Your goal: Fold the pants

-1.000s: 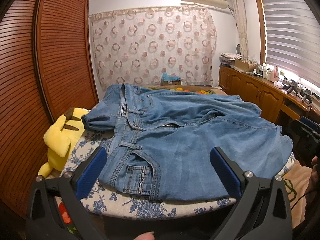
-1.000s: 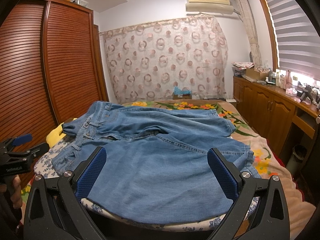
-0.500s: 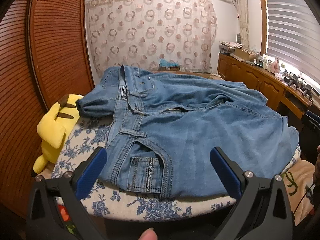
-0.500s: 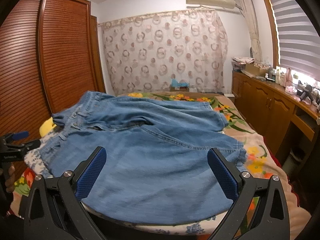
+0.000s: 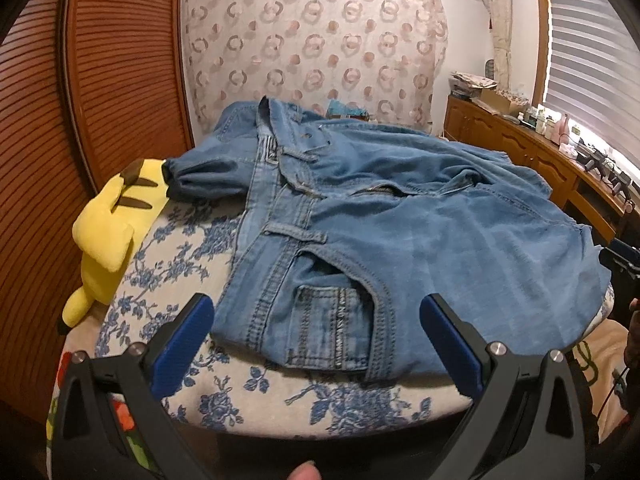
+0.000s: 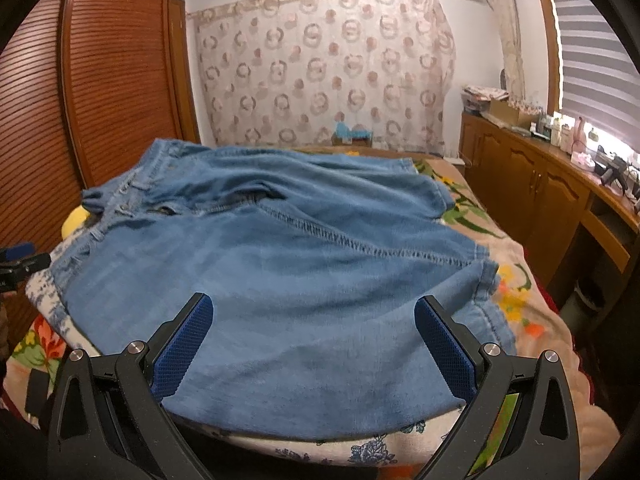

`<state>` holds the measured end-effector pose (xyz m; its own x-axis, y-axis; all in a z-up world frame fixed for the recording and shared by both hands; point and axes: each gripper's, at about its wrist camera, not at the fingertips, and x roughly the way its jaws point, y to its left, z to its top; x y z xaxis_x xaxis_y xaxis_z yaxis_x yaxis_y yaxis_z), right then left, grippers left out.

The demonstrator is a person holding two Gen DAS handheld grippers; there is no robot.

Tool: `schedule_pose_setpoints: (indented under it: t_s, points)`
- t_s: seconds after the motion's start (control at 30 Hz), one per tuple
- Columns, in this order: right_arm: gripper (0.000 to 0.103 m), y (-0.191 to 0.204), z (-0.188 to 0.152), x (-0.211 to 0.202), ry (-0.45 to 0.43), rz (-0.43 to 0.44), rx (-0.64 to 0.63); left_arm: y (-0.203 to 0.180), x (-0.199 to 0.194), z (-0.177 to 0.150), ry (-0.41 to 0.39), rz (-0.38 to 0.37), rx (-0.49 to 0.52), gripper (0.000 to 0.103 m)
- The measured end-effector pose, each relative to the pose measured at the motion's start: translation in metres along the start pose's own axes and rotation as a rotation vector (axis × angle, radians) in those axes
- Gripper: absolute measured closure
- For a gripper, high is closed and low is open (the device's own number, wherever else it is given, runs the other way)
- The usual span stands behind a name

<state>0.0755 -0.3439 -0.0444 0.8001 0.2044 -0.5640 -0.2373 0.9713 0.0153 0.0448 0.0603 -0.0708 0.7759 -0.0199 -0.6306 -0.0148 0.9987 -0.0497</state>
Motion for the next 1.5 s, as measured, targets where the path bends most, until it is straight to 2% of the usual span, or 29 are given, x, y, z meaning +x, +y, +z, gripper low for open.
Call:
schedule_pose_setpoints:
  t_s: [0.17,0.23,0.37,0.6,0.67,0.73,0.83,1.3,1.5]
  points:
    - [0.000,-0.002,-0.008,0.012,0.040,-0.005,-0.006,0.015,0.004,-0.008,0.016,-0.010,-0.035,0.000]
    - [0.000,-0.003,-0.011,0.016,0.054,-0.007,-0.007,0.024,0.005,-0.012,0.020,-0.026,-0.060,0.007]
    - [0.000,-0.005,-0.016,0.023,0.077,-0.011,-0.010,0.038,0.007,-0.017,0.025,-0.029,-0.098,0.013]
    - [0.000,-0.009,-0.025,0.032,0.116,-0.018,-0.011,0.058,0.010,-0.024,0.035,-0.028,-0.143,0.034]
    - [0.001,-0.010,-0.028,0.034,0.126,-0.019,-0.012,0.060,0.013,-0.026,0.045,-0.029,-0.150,0.037]
    - [0.001,-0.010,-0.030,0.037,0.141,-0.020,-0.010,0.063,0.019,-0.028,0.059,-0.030,-0.162,0.046]
    - [0.001,-0.010,-0.034,0.039,0.146,-0.027,-0.024,0.064,0.027,-0.034,0.089,-0.064,-0.181,0.055]
    - [0.000,-0.007,-0.036,0.040,0.152,-0.031,-0.057,0.057,0.040,-0.024,0.064,-0.025,-0.190,0.057]
    - [0.000,-0.008,-0.037,0.041,0.146,-0.026,-0.058,0.056,0.036,-0.021,0.028,-0.058,-0.184,0.072]
